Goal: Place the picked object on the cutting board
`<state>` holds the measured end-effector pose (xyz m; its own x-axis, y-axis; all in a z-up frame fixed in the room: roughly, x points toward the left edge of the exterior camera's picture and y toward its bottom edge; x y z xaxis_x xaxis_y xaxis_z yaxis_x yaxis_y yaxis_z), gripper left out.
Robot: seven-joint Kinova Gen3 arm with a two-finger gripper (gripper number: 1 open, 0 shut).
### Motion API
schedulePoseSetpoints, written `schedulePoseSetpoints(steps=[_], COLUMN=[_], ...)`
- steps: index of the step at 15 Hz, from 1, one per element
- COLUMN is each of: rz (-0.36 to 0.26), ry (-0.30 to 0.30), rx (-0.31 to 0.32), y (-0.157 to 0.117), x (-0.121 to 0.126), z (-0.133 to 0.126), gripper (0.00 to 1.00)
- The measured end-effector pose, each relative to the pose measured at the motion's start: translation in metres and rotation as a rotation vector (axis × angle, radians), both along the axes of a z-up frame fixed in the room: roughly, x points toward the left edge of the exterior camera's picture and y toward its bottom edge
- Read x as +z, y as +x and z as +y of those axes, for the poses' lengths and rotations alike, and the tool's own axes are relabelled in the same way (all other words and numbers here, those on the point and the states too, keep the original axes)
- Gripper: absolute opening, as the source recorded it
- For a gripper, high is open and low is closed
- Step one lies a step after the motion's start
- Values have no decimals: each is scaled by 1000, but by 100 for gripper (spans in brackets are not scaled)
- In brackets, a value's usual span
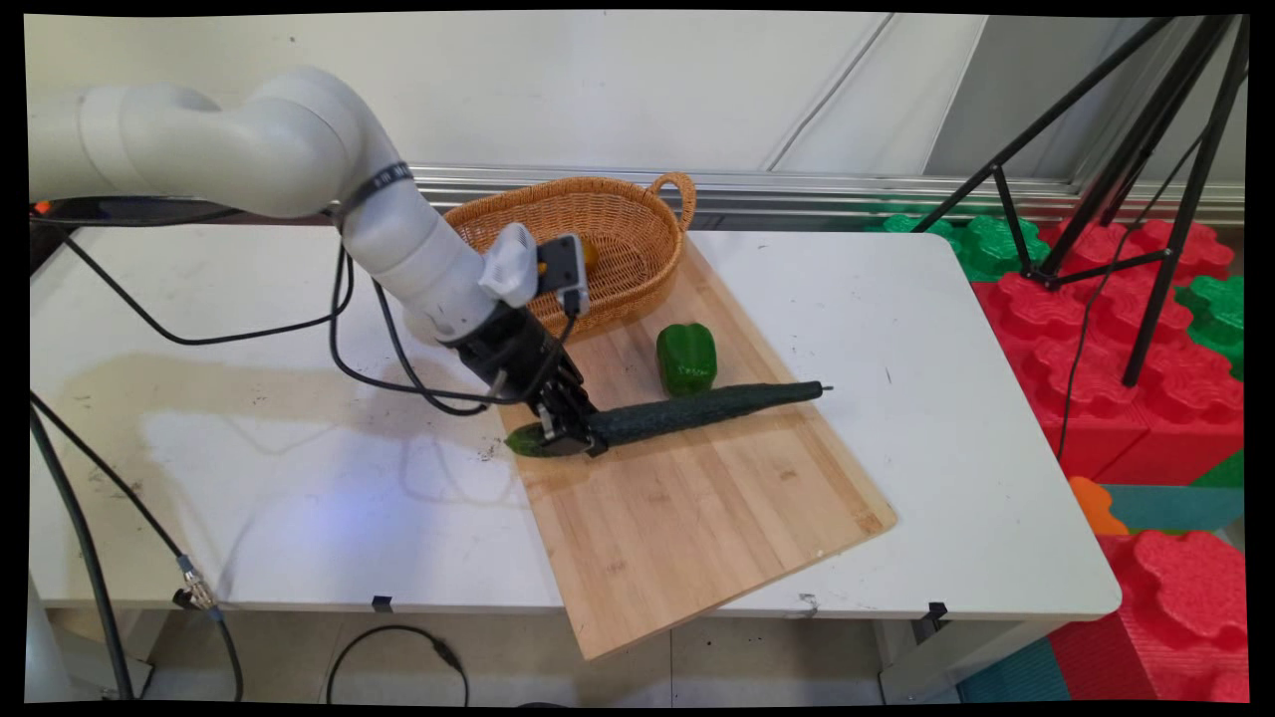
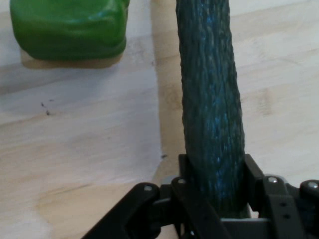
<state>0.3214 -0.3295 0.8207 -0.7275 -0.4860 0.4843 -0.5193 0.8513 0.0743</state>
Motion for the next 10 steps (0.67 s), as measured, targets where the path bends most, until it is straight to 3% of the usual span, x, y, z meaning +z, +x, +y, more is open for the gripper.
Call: schedulePoseSetpoints(steps=[5,6,10], rz=[-21,-22,-20], ry=[-6,-9,-25], rx=[13,16,29], y=[-12,-14,-16], x=[-16,-18,-20], z=[-4,-4,-5], gripper=[0,100,100])
